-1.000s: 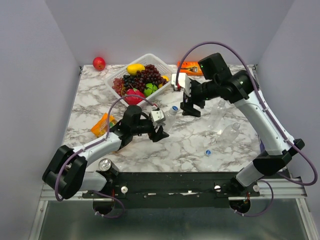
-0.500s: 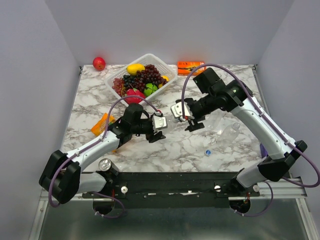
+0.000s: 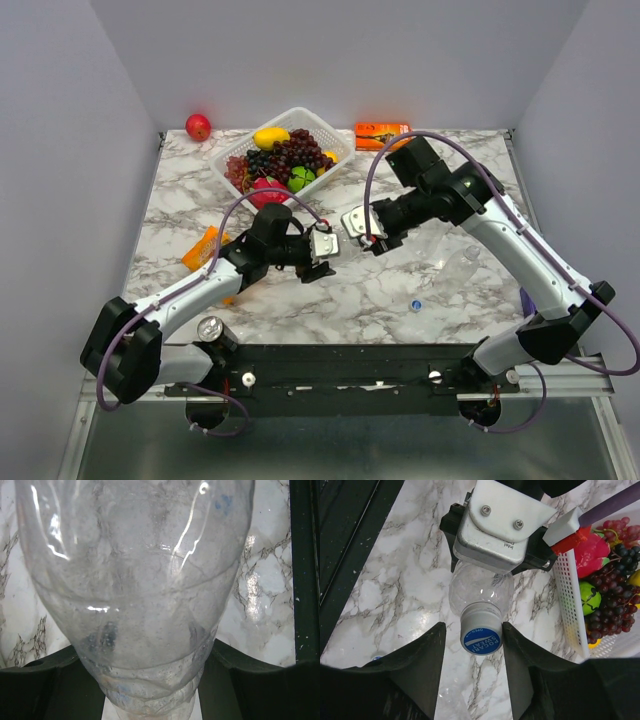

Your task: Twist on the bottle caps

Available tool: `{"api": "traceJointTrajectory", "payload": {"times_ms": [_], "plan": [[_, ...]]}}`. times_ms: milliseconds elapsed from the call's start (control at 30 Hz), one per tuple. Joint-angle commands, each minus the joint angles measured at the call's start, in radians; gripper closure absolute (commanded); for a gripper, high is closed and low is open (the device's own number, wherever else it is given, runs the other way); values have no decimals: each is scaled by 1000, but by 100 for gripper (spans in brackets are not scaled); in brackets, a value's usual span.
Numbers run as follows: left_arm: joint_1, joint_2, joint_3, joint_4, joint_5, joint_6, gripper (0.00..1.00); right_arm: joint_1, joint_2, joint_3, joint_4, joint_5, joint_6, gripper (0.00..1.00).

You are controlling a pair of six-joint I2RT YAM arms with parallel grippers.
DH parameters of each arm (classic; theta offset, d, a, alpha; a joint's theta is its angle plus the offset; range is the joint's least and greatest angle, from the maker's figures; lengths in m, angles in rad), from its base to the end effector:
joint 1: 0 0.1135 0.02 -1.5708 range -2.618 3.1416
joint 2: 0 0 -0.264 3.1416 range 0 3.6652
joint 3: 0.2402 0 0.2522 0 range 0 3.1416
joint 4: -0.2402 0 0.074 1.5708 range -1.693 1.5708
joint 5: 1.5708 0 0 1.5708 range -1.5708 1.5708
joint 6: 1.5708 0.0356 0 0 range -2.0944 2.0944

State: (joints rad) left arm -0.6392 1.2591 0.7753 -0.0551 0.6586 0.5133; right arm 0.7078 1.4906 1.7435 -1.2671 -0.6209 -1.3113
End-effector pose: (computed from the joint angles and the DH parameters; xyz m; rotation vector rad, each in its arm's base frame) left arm 0.2049 -0.1794 0.2515 1.4408 1.4927 -0.7673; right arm 0.1958 0.1948 0.4086 -2.1368 1.0850 0.5284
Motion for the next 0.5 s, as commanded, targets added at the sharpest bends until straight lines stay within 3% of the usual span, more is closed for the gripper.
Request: {"api": "traceJointTrajectory", "payload": {"times_ms": [0, 167, 300, 467], "plan": [[-5, 11, 27, -8, -16, 17, 100, 7, -21, -2, 21, -17, -5, 48], [-5, 17, 22, 1, -31, 11, 100, 7, -6, 8, 25, -11, 36, 53], [-7, 10, -2, 50, -88, -16, 100, 7, 46, 43, 15, -11, 174, 71], [-34, -39, -76, 236, -340, -67, 100, -5, 135, 70, 52, 49, 418, 81]]}}
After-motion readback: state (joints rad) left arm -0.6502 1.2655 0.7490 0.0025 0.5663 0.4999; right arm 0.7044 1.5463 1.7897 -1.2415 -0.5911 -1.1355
